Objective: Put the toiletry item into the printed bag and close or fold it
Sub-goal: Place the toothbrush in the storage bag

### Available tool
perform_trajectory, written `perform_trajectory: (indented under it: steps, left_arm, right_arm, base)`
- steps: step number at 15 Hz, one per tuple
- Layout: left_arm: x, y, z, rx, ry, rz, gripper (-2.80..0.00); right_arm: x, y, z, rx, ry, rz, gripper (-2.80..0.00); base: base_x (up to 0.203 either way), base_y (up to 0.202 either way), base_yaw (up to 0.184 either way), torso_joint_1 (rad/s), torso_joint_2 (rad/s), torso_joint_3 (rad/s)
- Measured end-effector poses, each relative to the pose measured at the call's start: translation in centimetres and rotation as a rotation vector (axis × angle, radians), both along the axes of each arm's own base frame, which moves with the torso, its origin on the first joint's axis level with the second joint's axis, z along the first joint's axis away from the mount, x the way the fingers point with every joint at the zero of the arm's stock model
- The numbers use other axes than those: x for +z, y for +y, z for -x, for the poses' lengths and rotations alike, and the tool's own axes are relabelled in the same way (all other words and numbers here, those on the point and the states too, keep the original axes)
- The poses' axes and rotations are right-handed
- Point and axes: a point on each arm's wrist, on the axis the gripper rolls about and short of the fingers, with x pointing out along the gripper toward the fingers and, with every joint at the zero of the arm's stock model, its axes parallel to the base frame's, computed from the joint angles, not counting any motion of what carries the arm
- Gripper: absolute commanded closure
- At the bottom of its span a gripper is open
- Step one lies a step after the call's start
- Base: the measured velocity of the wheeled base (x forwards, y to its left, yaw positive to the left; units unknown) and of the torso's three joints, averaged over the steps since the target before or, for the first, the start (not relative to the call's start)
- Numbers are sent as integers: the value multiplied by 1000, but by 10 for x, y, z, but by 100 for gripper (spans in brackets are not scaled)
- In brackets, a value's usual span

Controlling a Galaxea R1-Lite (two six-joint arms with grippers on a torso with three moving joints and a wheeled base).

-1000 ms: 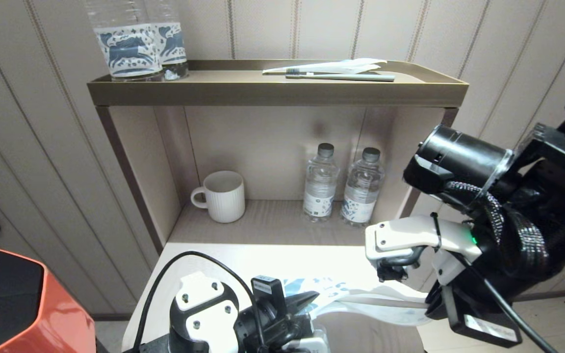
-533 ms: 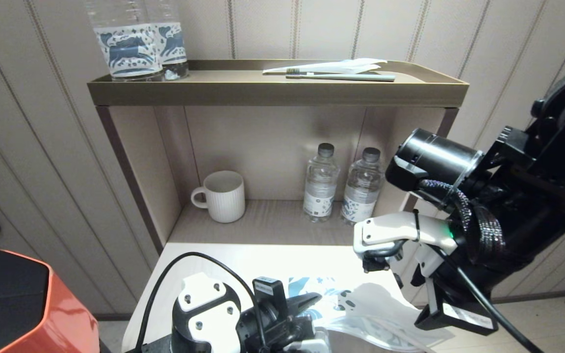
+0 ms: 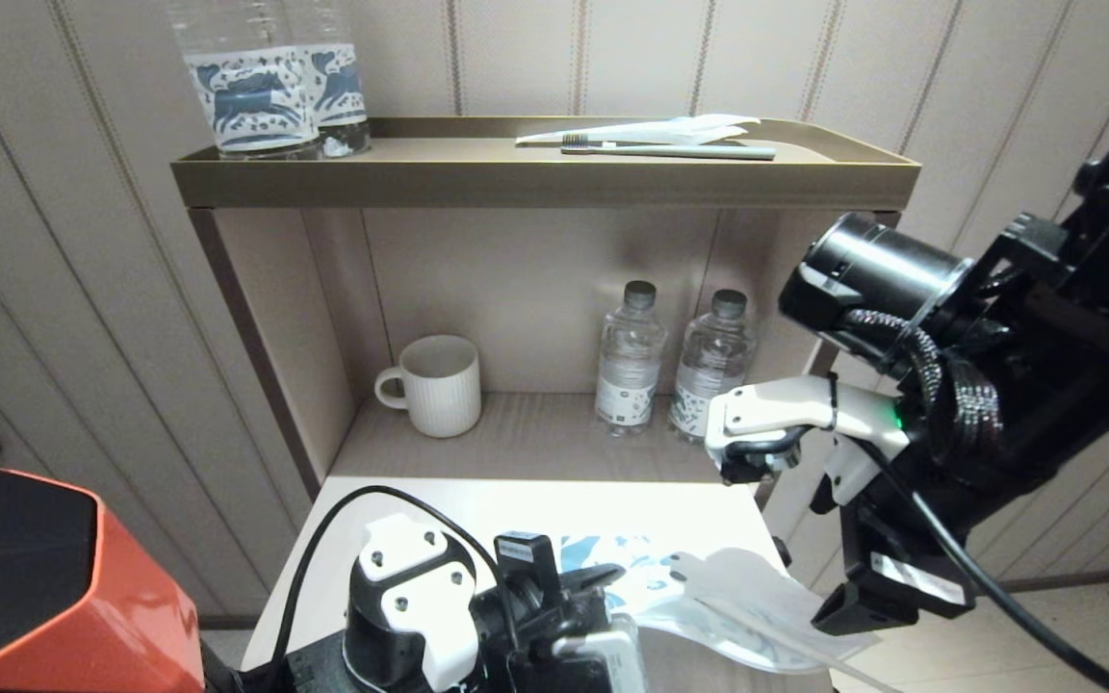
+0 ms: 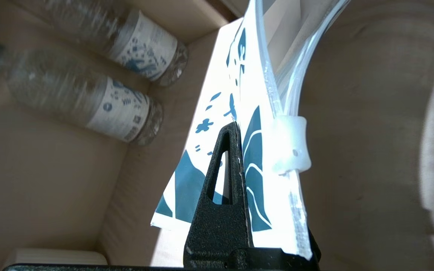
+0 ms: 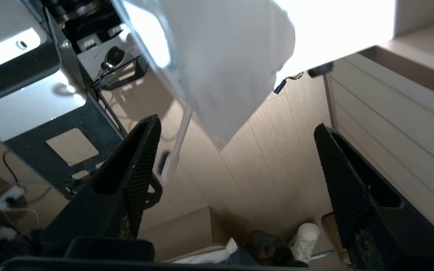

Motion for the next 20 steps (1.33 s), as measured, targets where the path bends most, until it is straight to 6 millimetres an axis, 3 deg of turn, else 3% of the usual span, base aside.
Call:
perform_trajectory:
  steps: [9, 15, 16, 20]
  left_arm:
    - [19, 4, -40, 104, 235, 126, 0]
    - [32, 16, -39, 127, 383, 150, 0]
    - [34, 18, -38, 133, 399, 146, 0]
    - [42, 19, -37, 161, 473, 161, 0]
  right_arm:
    - [35, -54, 9, -123, -39, -213, -280]
    - [36, -78, 5, -274, 10, -313, -280]
    - [35, -79, 5, -297, 18, -318, 0]
    - [35, -82, 9, -355, 30, -340, 0]
  base:
    - [0, 0, 0, 0, 0, 0]
    - [0, 0, 0, 0, 0, 0]
    - [0, 0, 0, 0, 0, 0]
    - [0, 0, 0, 0, 0, 0]
